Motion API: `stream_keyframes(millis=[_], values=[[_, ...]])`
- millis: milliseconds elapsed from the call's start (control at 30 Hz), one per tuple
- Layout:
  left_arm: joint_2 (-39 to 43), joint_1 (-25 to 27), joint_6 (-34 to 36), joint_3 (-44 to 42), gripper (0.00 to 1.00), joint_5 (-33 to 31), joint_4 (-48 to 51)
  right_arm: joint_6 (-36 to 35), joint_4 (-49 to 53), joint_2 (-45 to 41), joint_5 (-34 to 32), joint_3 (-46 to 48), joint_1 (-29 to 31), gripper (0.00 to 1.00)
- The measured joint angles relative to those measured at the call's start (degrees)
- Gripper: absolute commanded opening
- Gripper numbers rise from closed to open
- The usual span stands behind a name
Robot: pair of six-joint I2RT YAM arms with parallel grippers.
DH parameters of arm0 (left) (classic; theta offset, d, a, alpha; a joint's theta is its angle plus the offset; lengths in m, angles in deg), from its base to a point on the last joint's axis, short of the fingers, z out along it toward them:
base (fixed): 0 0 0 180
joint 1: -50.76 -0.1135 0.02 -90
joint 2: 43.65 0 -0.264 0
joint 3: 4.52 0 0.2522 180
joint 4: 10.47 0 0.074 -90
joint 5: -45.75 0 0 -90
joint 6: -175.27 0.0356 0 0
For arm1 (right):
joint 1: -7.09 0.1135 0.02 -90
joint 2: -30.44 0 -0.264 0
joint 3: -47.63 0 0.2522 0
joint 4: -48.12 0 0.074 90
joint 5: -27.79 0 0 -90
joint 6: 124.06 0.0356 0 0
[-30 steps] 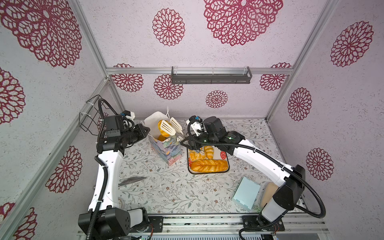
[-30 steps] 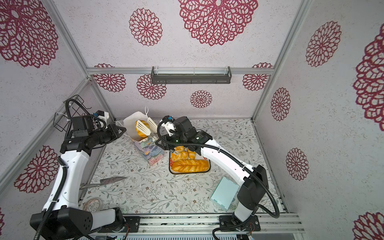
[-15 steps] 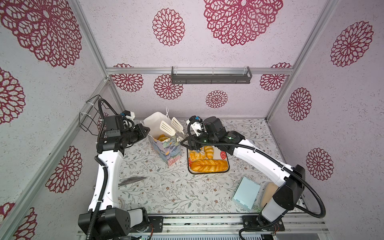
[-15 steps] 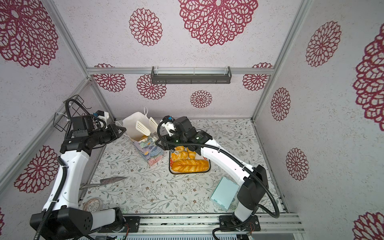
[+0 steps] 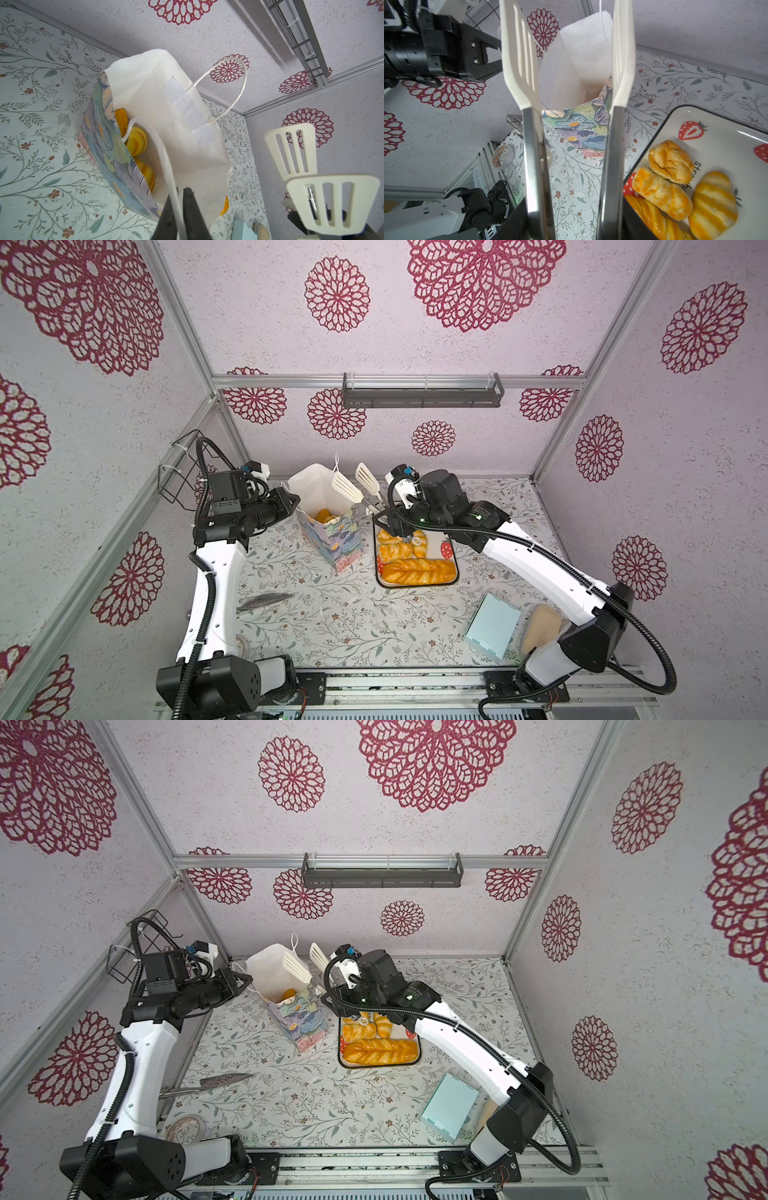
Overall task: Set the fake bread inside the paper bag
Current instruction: 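Withdraw the empty tongs from the bag back over the tray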
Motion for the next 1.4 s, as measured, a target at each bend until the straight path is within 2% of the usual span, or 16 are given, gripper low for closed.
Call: stream_keyframes(millis=[633, 867, 1400], values=[[0.00, 0.00, 0.00, 0.00, 0.11, -0.02, 0.22, 2.16, 1.22, -8.76, -3.37, 15.98, -11.54, 0.53], [-0.04, 0.00, -0.02, 0.00, 0.11, 0.02, 0.39, 2.62, 3.23, -11.28, -5.55, 21.68, -13.49, 0.53], [-0.76, 0.00, -0.13, 0.02, 0.11, 0.04, 0.37, 2.99, 4.33, -11.08, -6.45, 27.19, -15.65, 0.52]])
